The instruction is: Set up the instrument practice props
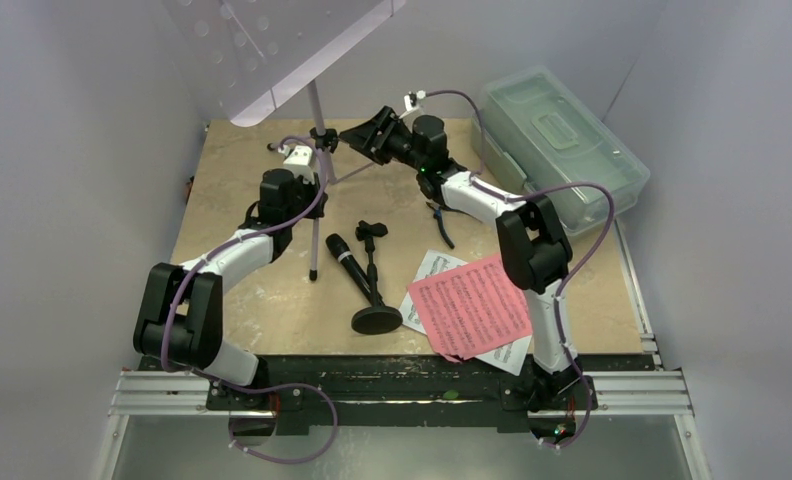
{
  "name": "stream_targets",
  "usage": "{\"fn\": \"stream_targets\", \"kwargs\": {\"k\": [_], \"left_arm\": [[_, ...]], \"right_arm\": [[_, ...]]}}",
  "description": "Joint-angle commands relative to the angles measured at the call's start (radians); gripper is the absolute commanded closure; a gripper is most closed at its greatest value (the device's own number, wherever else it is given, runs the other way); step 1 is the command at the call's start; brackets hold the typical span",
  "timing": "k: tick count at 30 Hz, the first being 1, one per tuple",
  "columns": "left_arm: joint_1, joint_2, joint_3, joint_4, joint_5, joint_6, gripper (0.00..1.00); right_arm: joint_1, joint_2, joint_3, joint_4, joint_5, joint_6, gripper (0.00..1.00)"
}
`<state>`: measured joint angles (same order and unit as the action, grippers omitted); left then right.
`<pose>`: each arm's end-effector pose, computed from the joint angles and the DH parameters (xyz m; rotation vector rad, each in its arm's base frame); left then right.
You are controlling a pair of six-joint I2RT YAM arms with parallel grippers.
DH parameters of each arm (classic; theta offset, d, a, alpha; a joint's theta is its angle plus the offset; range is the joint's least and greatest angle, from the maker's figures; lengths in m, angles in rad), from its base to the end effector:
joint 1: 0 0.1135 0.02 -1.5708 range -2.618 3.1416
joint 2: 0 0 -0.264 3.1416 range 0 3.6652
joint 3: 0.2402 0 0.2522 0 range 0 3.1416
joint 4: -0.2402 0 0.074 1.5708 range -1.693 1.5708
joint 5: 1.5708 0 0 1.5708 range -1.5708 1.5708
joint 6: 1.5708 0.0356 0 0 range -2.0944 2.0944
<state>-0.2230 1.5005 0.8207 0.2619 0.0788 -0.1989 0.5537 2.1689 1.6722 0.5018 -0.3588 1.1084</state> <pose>0.3210 -0.0757 0.2251 0.0755 2.0029 -0.3500 0.4357 0.2840 0.2682 0.1748 1.7952 1.5343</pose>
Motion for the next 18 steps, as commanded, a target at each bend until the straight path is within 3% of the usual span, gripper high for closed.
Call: {"fn": "stream_targets", "kwargs": {"k": [1, 10, 18], "left_arm": [[-0.001, -0.017, -0.004, -0.078, 0.021, -0.038, 1.0], [-0.001, -0.016, -0.004, -0.076, 0.025, -0.04, 1.0], [-0.001, -0.023, -0.004, -0.076, 0.027, -0.042, 1.0]], "right_arm": [[0.02, 0.003, 0.082, 0.047, -0.021, 0.026, 0.4], [0.035, 0.074, 0.185, -0.028, 0.023, 0.026, 0.5], [0.036, 0.091, 0.191, -0.106, 0.077, 0.038, 0.7]]}}
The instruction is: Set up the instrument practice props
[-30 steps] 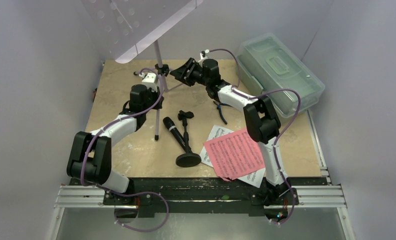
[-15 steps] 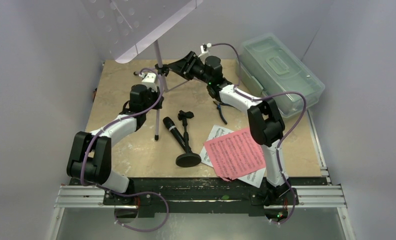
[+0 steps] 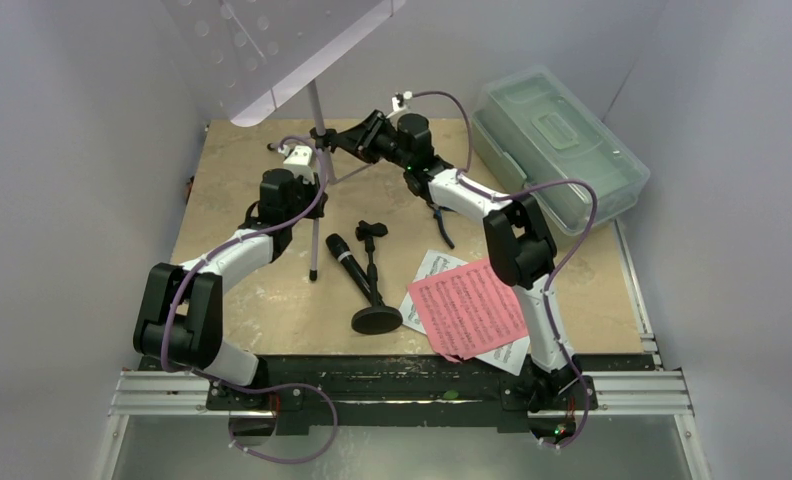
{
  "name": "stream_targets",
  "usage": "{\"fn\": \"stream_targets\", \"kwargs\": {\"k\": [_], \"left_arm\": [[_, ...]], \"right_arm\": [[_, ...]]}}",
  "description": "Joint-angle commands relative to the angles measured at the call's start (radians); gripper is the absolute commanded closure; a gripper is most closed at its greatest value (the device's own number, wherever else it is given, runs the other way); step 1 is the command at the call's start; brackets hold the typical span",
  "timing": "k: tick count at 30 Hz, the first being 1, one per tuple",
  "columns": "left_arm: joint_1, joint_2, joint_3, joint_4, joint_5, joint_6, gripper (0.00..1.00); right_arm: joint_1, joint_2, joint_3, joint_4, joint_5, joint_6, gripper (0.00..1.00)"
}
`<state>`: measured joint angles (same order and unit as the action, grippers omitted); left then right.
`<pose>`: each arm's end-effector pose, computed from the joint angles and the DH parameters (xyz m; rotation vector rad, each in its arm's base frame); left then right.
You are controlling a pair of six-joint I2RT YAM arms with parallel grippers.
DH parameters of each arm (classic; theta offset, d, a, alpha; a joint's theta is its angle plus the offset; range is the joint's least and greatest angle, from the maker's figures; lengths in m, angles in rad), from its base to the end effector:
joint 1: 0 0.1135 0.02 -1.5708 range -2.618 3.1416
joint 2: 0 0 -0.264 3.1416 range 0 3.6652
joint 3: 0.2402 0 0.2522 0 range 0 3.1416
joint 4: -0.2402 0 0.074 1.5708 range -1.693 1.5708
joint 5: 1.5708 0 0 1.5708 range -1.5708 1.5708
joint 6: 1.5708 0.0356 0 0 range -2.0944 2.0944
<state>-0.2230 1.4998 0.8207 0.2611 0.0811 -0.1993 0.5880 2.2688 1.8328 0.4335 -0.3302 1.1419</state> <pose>0.3208 -0.0757 0.2252 0.0766 2.0031 -0.3525 0.4468 0.3118 0.2664 0.2041 1.8106 1.5588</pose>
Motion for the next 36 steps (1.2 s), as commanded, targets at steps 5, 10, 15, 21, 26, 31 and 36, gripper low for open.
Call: {"fn": "stream_targets", "kwargs": {"k": [5, 10, 15, 21, 26, 31, 36], "left_arm": [[-0.001, -0.024, -0.004, -0.074, 0.028, -0.043, 1.0], [-0.001, -0.025, -0.005, -0.075, 0.028, -0.045, 1.0], [-0.001, -0.024, -0.004, -0.071, 0.032, -0.048, 1.0], [-0.001, -0.024, -0.005, -0.072, 0.034, -0.049, 1.0], [-0.001, -0.026, -0.004, -0.074, 0.032, -0.049, 1.0], [-0.001, -0.024, -0.003, -0.071, 0.036, -0.05, 1.0], [-0.001, -0.026, -0.002, -0.073, 0.03, -0.048, 1.0]], "right_arm": [[0.0, -0.009, -0.012, -0.049, 0.08, 0.032, 0.81], [0.0, 0.0, -0.07, -0.052, 0.096, 0.087, 0.75], [0.003, 0.005, -0.194, 0.073, 0.061, 0.19, 0.61], [0.022, -0.049, -0.208, 0.06, 0.019, 0.085, 0.55], [0.035, -0.157, -0.151, -0.144, 0.108, -0.311, 0.49], [0.08, -0.23, -0.138, -0.194, 0.15, -0.651, 0.3], [0.11, -0.229, -0.076, -0.222, 0.211, -0.782, 0.22]]}}
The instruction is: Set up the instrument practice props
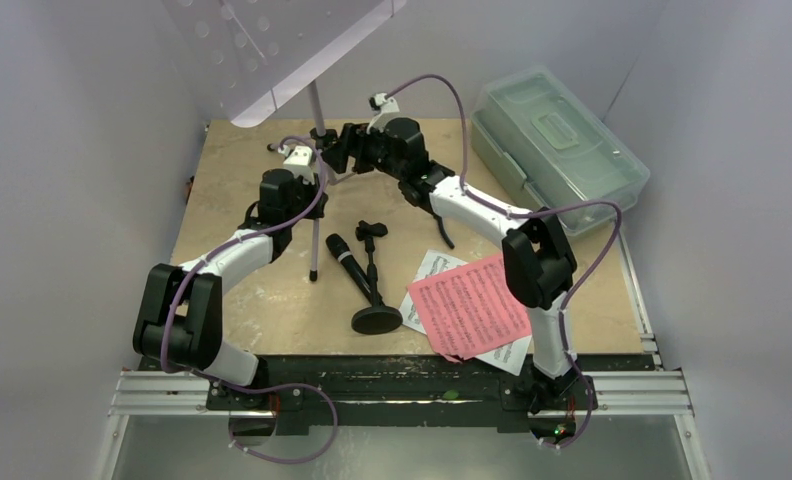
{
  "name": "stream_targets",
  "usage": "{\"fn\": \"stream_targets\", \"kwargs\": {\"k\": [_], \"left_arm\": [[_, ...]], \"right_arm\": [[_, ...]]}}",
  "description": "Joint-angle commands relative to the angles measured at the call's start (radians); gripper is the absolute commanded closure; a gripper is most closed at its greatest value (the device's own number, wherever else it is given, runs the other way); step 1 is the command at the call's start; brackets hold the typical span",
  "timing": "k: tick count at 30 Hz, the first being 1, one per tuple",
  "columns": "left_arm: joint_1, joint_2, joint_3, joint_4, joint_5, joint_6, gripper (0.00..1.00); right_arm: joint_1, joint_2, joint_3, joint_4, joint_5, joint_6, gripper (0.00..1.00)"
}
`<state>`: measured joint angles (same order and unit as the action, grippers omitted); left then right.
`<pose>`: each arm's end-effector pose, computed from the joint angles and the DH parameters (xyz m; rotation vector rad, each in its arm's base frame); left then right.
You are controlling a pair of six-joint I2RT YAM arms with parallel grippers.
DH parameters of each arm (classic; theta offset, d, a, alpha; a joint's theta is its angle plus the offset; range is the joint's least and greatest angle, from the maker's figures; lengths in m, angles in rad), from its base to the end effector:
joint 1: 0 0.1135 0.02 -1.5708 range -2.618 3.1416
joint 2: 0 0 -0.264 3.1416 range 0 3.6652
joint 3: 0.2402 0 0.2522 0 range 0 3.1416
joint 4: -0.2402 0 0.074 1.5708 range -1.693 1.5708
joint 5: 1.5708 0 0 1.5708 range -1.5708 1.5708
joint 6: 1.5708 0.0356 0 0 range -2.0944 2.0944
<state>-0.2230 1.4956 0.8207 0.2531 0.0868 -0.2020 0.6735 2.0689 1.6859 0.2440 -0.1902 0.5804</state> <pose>0.3200 -0.0757 0.2257 0.0775 2.0074 -0.3594 0.3895 0.3194 0.2944 -0.2364 1.8177 1.0733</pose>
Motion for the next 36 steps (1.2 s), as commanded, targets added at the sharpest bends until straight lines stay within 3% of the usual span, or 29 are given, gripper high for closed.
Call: {"fn": "stream_targets", "kwargs": {"k": [1, 11, 18, 23, 27, 29, 33, 36], "left_arm": [[-0.001, -0.021, -0.003, -0.067, 0.024, -0.045, 1.0], [-0.001, -0.02, -0.003, -0.065, 0.024, -0.043, 1.0], [-0.001, -0.021, -0.003, -0.064, 0.027, -0.045, 1.0], [-0.001, -0.021, -0.004, -0.064, 0.03, -0.049, 1.0], [-0.001, -0.021, -0.003, -0.062, 0.032, -0.049, 1.0], [-0.001, -0.021, -0.002, -0.062, 0.033, -0.05, 1.0], [-0.001, -0.02, -0.003, -0.061, 0.034, -0.051, 1.0], [-0.001, -0.019, -0.003, -0.06, 0.036, -0.051, 1.0]], "right_arm": [[0.023, -0.021, 0.089, -0.035, 0.077, -0.218, 0.22], [0.024, 0.063, 0.233, -0.085, 0.092, -0.214, 0.37], [0.022, 0.104, 0.274, -0.084, 0.094, -0.185, 0.62], [-0.001, 0.119, 0.265, -0.081, 0.116, -0.072, 0.76], [-0.042, 0.134, 0.236, -0.055, 0.063, 0.123, 0.9], [-0.067, 0.147, 0.182, 0.01, 0.002, 0.323, 0.94], [-0.099, 0.21, 0.043, 0.294, -0.13, 0.824, 0.89], [-0.076, 0.265, 0.027, 0.416, -0.147, 1.082, 0.81]]}}
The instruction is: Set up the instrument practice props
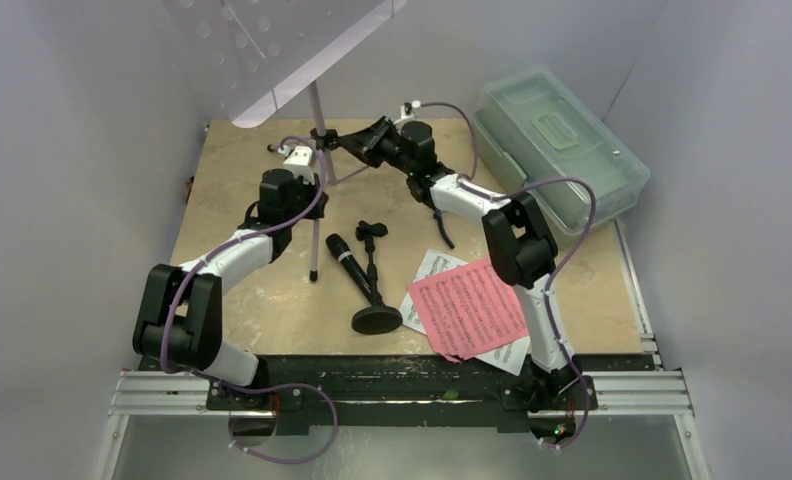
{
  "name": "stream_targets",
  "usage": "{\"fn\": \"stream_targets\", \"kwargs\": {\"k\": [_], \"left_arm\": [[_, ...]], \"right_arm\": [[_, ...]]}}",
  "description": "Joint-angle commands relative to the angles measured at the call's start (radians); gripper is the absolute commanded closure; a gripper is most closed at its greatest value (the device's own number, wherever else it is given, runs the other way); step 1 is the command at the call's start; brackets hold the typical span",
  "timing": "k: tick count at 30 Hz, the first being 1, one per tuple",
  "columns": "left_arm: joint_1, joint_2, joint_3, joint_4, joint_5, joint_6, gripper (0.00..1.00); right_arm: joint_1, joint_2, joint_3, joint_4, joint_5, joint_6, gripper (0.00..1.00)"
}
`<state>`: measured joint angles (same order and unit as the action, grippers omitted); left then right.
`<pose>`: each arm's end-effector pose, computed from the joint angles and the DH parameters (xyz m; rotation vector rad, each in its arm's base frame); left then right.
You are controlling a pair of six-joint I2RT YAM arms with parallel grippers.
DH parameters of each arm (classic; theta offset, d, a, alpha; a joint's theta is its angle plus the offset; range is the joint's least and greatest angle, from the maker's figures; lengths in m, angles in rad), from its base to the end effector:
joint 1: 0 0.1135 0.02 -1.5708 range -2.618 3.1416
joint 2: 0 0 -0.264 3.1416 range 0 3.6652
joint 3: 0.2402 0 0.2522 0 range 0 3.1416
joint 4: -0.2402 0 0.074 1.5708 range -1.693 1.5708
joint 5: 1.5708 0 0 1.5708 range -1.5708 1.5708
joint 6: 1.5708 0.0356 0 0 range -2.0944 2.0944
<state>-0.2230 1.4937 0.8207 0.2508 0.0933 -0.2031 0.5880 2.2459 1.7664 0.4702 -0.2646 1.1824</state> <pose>0.3196 -0.0759 0.2261 0.0807 2.0082 -0.3665 0.4428 0.3064 0.2588 0.3014 1.7979 1.5383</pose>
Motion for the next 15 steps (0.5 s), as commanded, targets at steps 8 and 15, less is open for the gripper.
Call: {"fn": "stream_targets", "kwargs": {"k": [8, 15], "left_arm": [[-0.001, -0.016, -0.002, -0.059, 0.031, -0.052, 1.0], [-0.001, -0.016, -0.002, -0.057, 0.033, -0.055, 1.0]], "right_arm": [[0.033, 0.04, -0.07, 0.084, -0.082, 0.335, 0.67], [0.031, -0.126, -0.087, -0.144, 0.007, -0.175, 0.52]]}}
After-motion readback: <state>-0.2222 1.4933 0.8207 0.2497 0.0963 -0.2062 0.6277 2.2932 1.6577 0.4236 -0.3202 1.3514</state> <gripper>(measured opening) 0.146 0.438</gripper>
